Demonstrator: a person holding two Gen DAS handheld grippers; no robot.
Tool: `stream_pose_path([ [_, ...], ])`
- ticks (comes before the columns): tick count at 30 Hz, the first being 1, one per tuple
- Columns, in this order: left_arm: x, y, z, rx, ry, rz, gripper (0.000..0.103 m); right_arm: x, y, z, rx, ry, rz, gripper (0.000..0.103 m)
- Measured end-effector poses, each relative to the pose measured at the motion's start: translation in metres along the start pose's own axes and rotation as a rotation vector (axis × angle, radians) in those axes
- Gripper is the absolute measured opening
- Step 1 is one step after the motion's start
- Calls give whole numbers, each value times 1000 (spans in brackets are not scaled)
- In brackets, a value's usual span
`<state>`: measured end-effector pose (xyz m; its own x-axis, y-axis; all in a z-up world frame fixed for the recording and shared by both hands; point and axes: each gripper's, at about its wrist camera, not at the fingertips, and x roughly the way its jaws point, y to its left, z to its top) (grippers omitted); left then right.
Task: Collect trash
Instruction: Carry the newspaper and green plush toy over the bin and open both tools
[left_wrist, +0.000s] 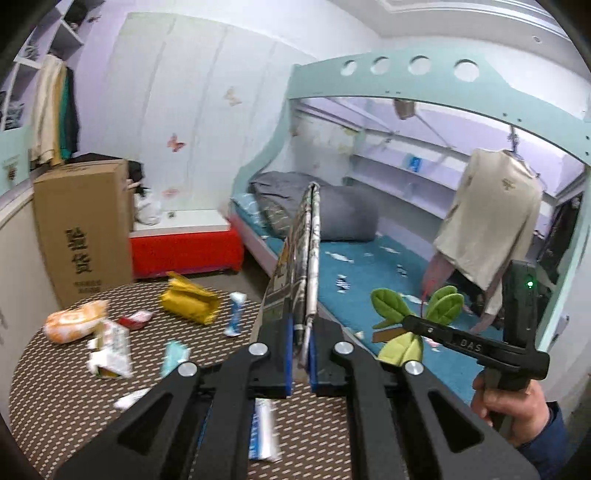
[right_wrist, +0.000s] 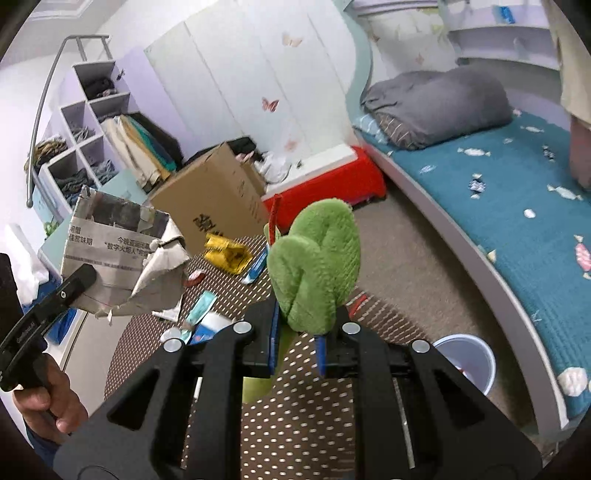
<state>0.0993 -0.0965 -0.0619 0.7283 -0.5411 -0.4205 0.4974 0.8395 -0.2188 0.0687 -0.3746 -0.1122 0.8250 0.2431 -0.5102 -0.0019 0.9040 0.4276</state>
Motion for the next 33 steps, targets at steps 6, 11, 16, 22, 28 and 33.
stream_pose_path([
  [6, 39, -42, 10, 28, 36, -69, 6, -28, -34, 14, 48, -63, -80, 15],
  [11, 75, -80, 9, 60, 93, -121, 6, -38, -78, 18, 112, -72, -171, 15],
  [16, 121, -119, 0, 86, 171, -178, 6, -31, -125, 15, 189, -47, -243, 15],
  [22, 181, -158, -21, 98, 291, -245, 6, 1, -187, -3, 304, 29, -302, 15],
  [28, 248, -177, -54, 82, 444, -260, 6, 38, -236, -29, 391, 115, -336, 15],
  [33, 300, -184, -84, 72, 575, -242, 6, 73, -272, -53, 462, 188, -343, 15],
])
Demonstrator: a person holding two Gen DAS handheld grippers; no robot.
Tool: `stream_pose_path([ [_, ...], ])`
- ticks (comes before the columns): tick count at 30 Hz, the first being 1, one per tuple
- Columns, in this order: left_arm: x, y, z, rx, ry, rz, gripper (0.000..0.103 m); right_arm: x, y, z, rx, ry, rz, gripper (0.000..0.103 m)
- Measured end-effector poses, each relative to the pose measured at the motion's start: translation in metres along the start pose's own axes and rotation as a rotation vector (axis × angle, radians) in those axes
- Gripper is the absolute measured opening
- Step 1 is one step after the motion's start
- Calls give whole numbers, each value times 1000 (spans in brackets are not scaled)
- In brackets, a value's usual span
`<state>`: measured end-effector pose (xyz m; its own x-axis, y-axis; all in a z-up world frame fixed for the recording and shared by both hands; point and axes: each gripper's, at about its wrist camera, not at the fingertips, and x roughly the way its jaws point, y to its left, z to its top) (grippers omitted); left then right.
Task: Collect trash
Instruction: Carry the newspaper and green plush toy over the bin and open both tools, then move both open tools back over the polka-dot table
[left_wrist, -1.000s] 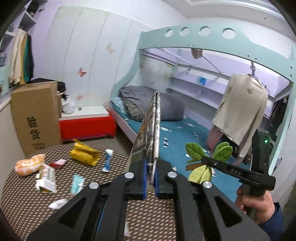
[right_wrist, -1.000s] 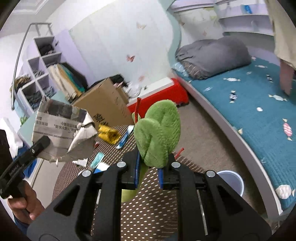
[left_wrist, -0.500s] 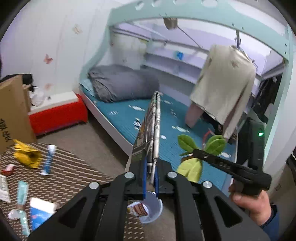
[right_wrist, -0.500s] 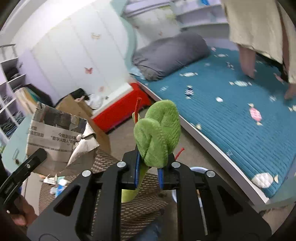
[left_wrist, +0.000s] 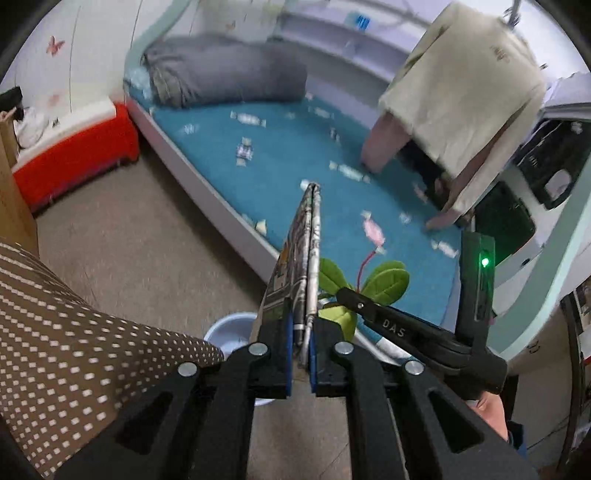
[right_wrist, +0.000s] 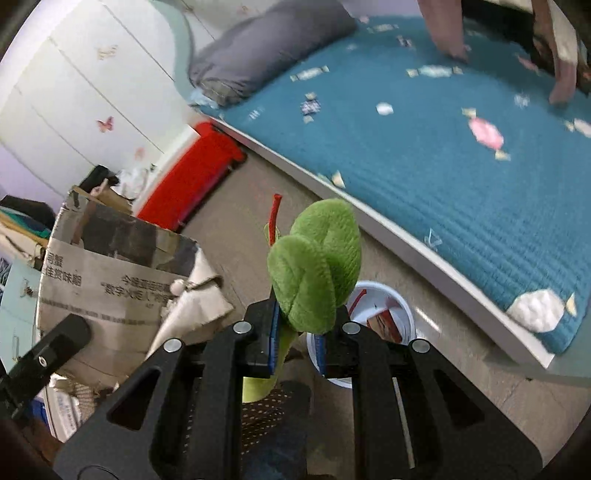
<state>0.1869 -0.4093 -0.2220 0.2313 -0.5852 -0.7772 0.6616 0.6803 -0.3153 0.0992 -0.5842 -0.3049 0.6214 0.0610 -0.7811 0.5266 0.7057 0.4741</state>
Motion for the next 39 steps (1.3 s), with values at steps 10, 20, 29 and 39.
stream_pose_path([
  [10, 78, 6, 5, 34, 209, 103, 67, 64, -35, -8, 114, 107, 8, 24],
  [20, 56, 19, 8, 16, 149, 178, 89, 61, -47, -29, 164, 117, -8, 97],
  [29, 4, 5, -4, 38, 51, 189, 91, 21, -24, -37, 108, 49, -70, 97],
  [39, -72, -4, -21, 47, -65, 185, 92, -59, 37, -37, 15, -83, -38, 97],
])
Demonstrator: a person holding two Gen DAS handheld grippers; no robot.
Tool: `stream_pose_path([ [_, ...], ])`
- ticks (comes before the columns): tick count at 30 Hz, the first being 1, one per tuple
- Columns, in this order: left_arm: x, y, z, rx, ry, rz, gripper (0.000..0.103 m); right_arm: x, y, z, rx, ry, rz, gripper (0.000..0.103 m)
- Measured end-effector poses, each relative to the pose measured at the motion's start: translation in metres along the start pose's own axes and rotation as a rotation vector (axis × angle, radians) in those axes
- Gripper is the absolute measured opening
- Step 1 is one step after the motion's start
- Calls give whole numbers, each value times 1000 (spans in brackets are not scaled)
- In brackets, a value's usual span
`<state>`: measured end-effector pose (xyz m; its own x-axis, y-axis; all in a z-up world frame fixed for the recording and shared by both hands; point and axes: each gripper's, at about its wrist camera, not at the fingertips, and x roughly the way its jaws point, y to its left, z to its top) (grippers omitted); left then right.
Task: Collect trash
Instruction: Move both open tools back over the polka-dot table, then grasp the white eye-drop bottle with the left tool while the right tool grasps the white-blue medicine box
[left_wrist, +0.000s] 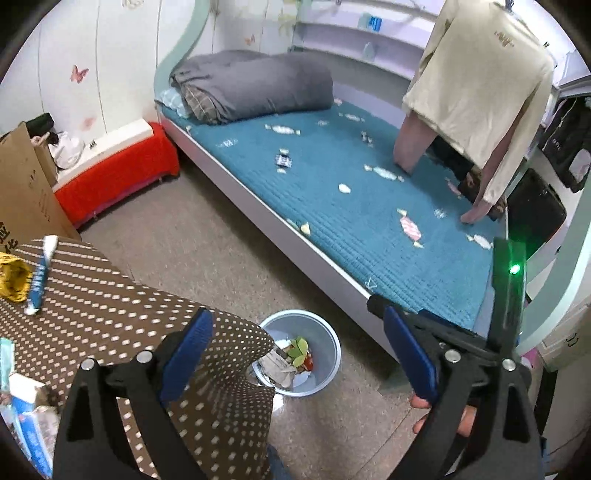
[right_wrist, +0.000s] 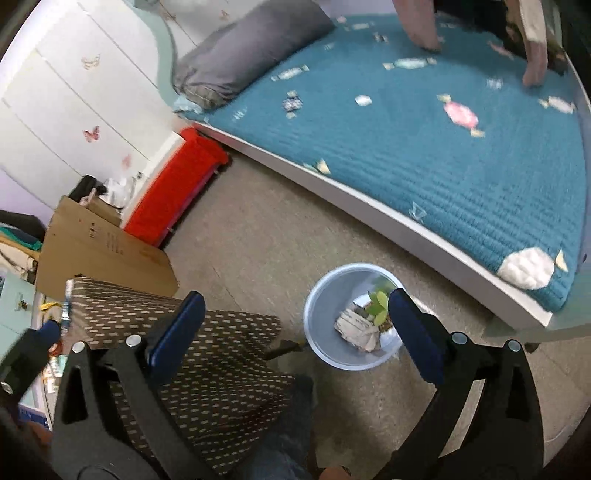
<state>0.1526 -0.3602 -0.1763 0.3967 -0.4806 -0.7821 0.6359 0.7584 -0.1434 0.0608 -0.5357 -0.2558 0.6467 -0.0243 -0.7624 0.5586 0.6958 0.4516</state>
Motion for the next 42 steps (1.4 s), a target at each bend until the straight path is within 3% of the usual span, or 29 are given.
stream_pose_path([
  [8, -73, 25, -15, -24, -116, 36, 92, -55, 61, -4, -99, -89, 53, 97],
  [17, -138, 72, -41, -85, -222, 103, 93, -89, 136, -30, -238, -106, 133, 97],
  [26, -180, 125, -78, -153, -280, 188, 93, -93, 195, -70, -345, -53, 186, 97],
  [42, -211, 219, -156, -230, -266, 351, 93, -59, 262, -143, -480, 76, 235, 97],
])
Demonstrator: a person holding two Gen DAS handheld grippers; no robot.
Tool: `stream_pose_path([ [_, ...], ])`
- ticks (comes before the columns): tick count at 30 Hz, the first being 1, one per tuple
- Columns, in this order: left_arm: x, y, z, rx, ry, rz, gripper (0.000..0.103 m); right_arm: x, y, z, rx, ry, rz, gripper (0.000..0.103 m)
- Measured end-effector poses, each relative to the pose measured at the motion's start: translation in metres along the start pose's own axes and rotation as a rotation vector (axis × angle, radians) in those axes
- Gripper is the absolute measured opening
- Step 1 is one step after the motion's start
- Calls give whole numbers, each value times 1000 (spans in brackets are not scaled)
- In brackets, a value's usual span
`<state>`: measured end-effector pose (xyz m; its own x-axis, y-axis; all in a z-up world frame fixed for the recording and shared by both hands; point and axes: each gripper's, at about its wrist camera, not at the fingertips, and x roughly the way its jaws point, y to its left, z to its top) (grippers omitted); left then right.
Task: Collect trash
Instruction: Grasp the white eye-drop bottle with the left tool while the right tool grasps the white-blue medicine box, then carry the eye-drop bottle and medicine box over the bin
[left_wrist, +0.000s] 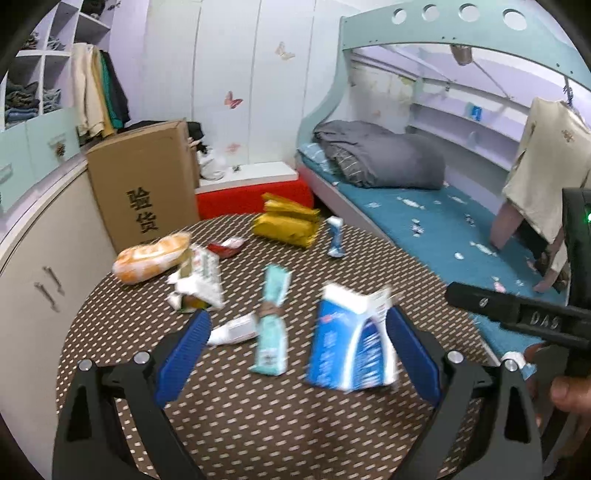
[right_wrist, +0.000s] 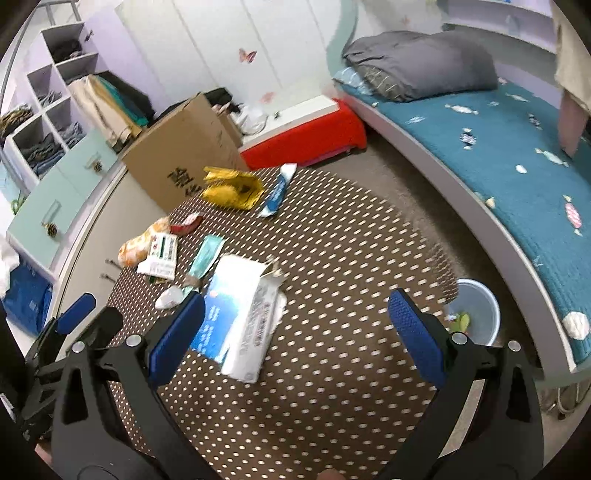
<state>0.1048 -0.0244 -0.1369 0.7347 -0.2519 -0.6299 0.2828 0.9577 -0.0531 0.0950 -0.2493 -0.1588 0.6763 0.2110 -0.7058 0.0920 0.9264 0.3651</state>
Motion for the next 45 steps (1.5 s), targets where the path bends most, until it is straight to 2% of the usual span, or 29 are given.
stream_pose_path([
  [8, 12, 46, -19, -60, 35, 51, 93, 36, 20, -12, -34, 67, -2, 97],
  [13, 28, 62, -22, -56, 51, 70, 93, 49, 26, -16, -55, 87, -16, 97],
  [18, 54, 65, -23, 22, 95, 77, 93, 64, 28, -19, -55, 106, -28, 97],
  [24, 90, 61, -19, 168, 138, 80, 93, 75, 33, -19, -79, 117, -35, 97],
  [26, 100, 57, -17, 225, 152, 58, 93, 79, 36, -20, -94, 119, -46, 97],
  [27, 104, 55, -16, 242, 156, 51, 92, 80, 37, -21, -100, 117, -53, 97],
  [30, 112, 53, -13, 272, 166, -11, 65, 84, 41, -22, -121, 116, -64, 97],
  [31, 117, 53, -12, 268, 192, -29, 45, 85, 42, -23, -127, 115, -64, 95],
  [32, 119, 53, -12, 259, 200, -47, 36, 86, 43, -23, -131, 115, -62, 91],
  [33, 120, 54, -12, 246, 203, -63, 30, 87, 43, -23, -135, 116, -65, 80],
  [35, 117, 52, -14, 237, 205, -70, 30, 87, 44, -23, -151, 105, -82, 53],
  [36, 115, 51, -16, 229, 204, -72, 30, 87, 43, -23, -148, 106, -71, 35],
  [40, 103, 53, -24, 147, 200, -72, 29, 81, 36, -24, -133, 104, -30, 24],
  [45, 82, 53, -30, 77, 179, -66, 29, 64, 21, -22, -103, 77, -2, 23],
])
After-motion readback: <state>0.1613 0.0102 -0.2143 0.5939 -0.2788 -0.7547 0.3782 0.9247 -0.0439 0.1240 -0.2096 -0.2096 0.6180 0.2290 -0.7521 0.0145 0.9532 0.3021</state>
